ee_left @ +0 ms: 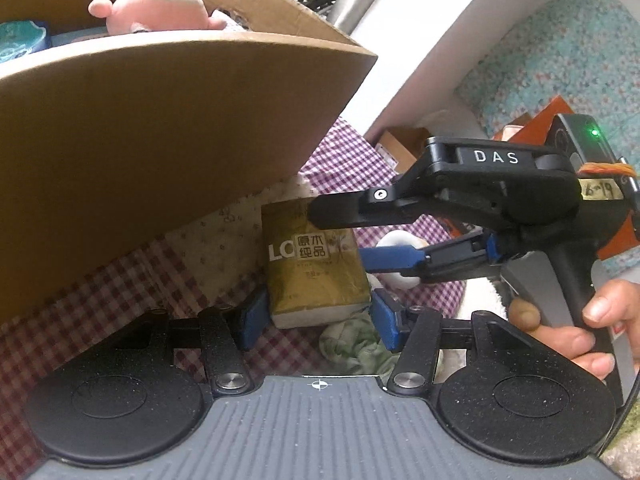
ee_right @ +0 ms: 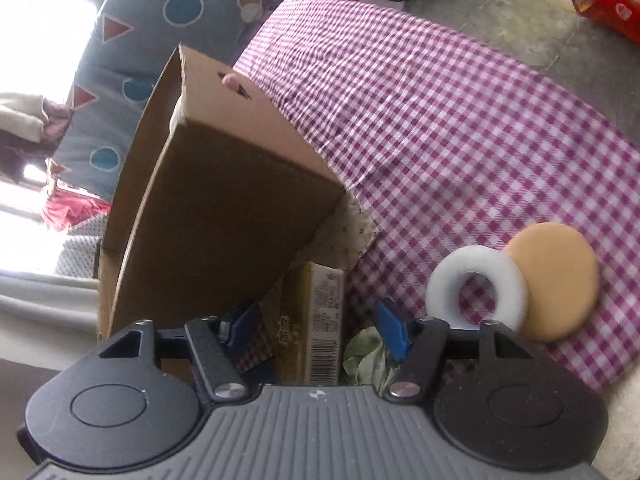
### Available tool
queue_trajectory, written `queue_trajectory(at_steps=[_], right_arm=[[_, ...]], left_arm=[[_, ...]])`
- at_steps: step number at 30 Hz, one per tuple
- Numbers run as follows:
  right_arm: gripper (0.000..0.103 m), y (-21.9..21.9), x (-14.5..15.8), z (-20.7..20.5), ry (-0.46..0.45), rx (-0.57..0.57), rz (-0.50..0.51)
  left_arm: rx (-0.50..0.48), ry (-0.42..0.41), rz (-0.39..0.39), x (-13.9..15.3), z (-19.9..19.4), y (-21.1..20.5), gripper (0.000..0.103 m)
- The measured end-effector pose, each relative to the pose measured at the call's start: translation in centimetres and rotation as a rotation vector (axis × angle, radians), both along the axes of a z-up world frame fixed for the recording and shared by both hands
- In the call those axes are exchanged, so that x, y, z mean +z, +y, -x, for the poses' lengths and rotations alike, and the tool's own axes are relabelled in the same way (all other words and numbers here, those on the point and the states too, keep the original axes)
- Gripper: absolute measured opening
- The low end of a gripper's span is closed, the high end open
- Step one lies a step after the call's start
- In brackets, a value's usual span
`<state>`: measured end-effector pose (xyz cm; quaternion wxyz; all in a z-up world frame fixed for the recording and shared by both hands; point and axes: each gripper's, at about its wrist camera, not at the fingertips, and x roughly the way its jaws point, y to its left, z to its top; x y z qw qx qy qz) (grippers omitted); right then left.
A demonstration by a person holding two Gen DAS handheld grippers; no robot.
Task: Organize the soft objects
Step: 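Move the right gripper to the gold tissue pack and grasp it, then lift the gold tissue pack with the right gripper over the box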
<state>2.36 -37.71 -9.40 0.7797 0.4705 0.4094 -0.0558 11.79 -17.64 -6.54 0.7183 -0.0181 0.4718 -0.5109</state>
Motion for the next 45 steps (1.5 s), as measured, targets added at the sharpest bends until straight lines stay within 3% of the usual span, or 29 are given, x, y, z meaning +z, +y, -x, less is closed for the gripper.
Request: queue_trajectory(at_steps=[3, 7, 9, 17, 24, 32, 40, 45], right_arm=[[0.06, 0.6, 0.3, -0.5, 0.001, 0.032, 0.046], [0.036, 1.5, 0.3, -1.0, 0.001, 0.077, 0.081], [0.032, 1.9, 0.3, -1.0, -0.008, 0.087, 0.074], [0.028, 3.2, 3.1, 0.6, -0.083, 0.084, 0.121], [0.028, 4.6, 7.7, 2.6, -0.208, 0.107, 0.241], [0.028, 5.6, 11.9, 2.0, -0.331, 0.148, 0.301], [0.027, 6.8, 16.0, -1.5, -0.429, 0.254, 0.385], [0.027, 5.7, 17.0, -6.7, -0.39, 0.347, 0.376]], left_arm=[[-0.005, 0.01, -0.006, -0.1, -0.2, -0.1, 0.069], [0.005, 0.003, 0.01, -0.2, -0.5, -0.6, 0.067], [0.005, -0.001, 0.016, -0.2, -0.5, -0.8, 0.066], [0.002, -0.022, 0.053, 1.3, 0.5, 0.4, 0.066], [0.003, -0.111, 0.11, 4.9, 2.3, 1.3, 0.066], [0.059, -0.188, 0.19, 8.4, 2.5, 2.5, 0.066], [0.125, -0.243, 0.256, 11.9, 0.6, 3.6, 0.068], [0.153, -0.215, 0.23, 12.6, -3.0, 2.7, 0.068]])
